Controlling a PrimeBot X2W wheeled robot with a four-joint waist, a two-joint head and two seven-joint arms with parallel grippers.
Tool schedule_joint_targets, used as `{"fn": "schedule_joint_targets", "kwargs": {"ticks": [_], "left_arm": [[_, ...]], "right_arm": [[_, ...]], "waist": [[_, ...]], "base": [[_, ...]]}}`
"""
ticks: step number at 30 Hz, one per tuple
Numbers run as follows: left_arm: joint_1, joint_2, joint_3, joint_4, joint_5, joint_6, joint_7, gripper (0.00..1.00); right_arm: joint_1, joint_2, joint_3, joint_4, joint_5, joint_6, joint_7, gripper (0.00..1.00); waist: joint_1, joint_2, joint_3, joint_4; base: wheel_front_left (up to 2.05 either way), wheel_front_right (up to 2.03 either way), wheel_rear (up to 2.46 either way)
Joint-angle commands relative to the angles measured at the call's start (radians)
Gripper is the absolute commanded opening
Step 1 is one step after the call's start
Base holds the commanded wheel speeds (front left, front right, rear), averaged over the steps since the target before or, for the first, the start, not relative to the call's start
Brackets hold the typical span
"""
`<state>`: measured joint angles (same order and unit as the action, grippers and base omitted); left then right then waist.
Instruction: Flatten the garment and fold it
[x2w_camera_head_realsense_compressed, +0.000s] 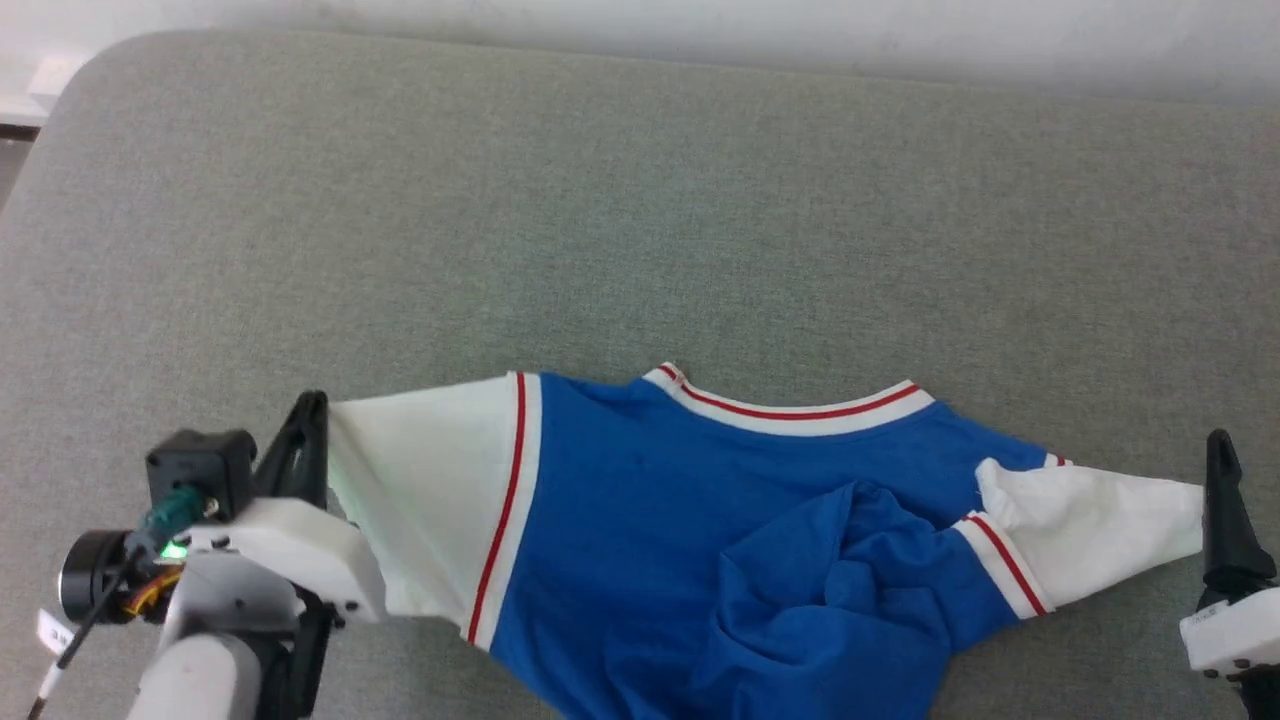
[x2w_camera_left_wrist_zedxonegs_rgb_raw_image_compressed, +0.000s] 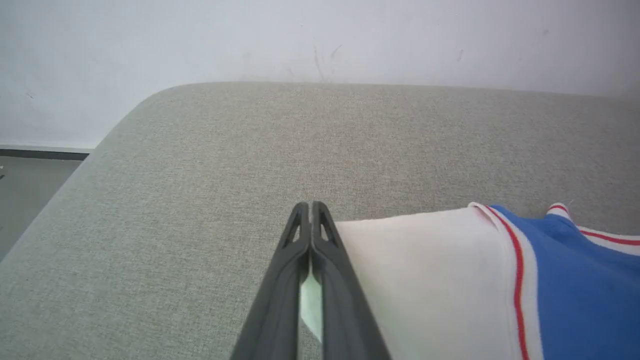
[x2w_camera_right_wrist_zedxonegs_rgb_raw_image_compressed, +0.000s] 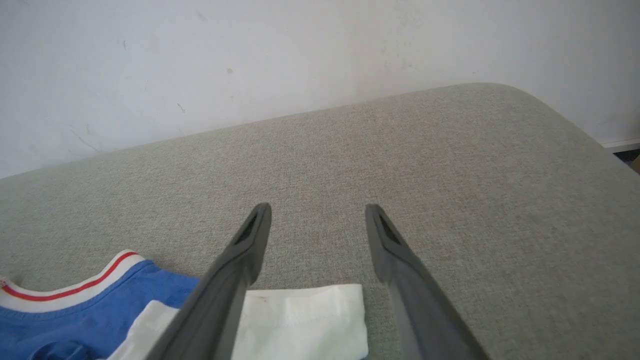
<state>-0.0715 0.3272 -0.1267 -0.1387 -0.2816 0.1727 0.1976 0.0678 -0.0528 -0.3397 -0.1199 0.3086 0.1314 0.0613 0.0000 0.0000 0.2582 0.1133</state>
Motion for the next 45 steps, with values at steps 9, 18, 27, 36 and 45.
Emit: {"fn": "schedule_joint_targets", "kwargs": {"ticks": [9, 18, 27, 36, 45], "left_arm": [[-0.096, 0.024, 0.045, 0.268, 0.014, 0.047, -0.006, 1.0], [-0.093, -0.047, 0.039, 0.101, -0.001, 0.05, -0.211, 1.0], [-0.171, -0.069, -0.281, -0.154, 0.087, -0.107, -0.028, 1.0], [-0.295, -0.088, -0.472, 0.116, 0.115, -0.248, 0.091, 1.0], [-0.433, -0.089, -0.595, 0.429, 0.143, -0.293, 0.143, 0.49]], "right_arm": [[-0.03, 0.003, 0.027, -0.001, -0.005, -0.001, 0.001, 1.0], [-0.014, 0.003, 0.017, 0.03, 0.009, -0.001, -0.018, 1.0], [-0.022, 0.003, 0.029, 0.036, 0.021, -0.001, -0.024, 1.0], [-0.041, 0.003, 0.034, 0.048, 0.028, -0.001, -0.021, 1.0], [-0.065, 0.003, 0.043, 0.05, 0.03, -0.001, -0.015, 1.0]], "waist": [[0.0, 0.0, 0.022, -0.021], [0.0, 0.0, -0.008, -0.038], [0.0, 0.0, 0.003, -0.046], [0.0, 0.0, 0.054, -0.087], [0.0, 0.0, 0.088, -0.126]], "base": [[0.0, 0.0, 0.0], [0.0, 0.0, 0.0], [0.0, 0.0, 0.0], [0.0, 0.0, 0.0], [0.0, 0.0, 0.0]]}}
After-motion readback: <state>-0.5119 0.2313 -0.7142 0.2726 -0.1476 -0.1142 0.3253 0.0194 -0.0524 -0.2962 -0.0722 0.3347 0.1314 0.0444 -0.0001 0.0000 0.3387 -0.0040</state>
